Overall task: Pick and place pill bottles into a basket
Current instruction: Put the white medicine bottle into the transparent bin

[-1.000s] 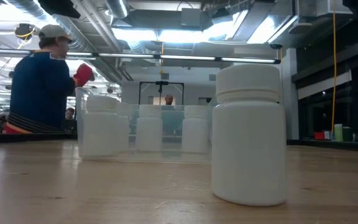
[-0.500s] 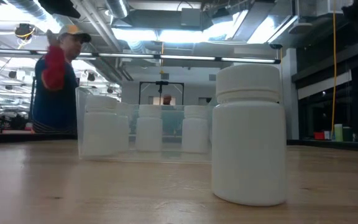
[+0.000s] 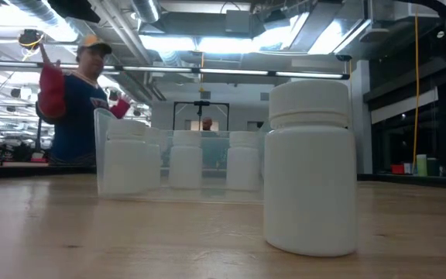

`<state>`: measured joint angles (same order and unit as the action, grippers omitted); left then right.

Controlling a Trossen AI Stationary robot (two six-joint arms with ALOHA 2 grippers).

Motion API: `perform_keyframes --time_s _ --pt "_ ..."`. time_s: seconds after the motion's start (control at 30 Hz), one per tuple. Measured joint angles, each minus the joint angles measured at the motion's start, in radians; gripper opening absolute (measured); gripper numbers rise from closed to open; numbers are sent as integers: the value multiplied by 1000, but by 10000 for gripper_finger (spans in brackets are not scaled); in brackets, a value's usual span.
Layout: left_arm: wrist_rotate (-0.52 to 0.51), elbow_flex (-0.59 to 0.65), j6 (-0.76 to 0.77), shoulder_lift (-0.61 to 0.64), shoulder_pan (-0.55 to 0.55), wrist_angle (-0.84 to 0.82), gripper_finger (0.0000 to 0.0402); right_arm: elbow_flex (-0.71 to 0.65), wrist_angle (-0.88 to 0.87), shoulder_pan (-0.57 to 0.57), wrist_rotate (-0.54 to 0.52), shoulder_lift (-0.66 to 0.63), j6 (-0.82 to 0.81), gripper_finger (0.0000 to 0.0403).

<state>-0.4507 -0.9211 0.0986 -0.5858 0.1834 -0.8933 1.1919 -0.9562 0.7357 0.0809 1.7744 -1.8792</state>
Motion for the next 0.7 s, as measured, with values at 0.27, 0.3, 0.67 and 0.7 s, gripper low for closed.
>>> perform_keyframes --time_s 0.27,0.3,0.67,0.7 --pt "0 0 -9 0 0 0 244 0 0 0 -8 0 2 214" --pt "0 0 -14 0 0 0 244 0 1 0 -9 0 2 198" --pt "57 0 -16 0 0 0 244 2 51 -1 -9 -3 57 155" --pt "85 0 -16 0 0 0 244 2 52 -1 -9 -4 59 155"
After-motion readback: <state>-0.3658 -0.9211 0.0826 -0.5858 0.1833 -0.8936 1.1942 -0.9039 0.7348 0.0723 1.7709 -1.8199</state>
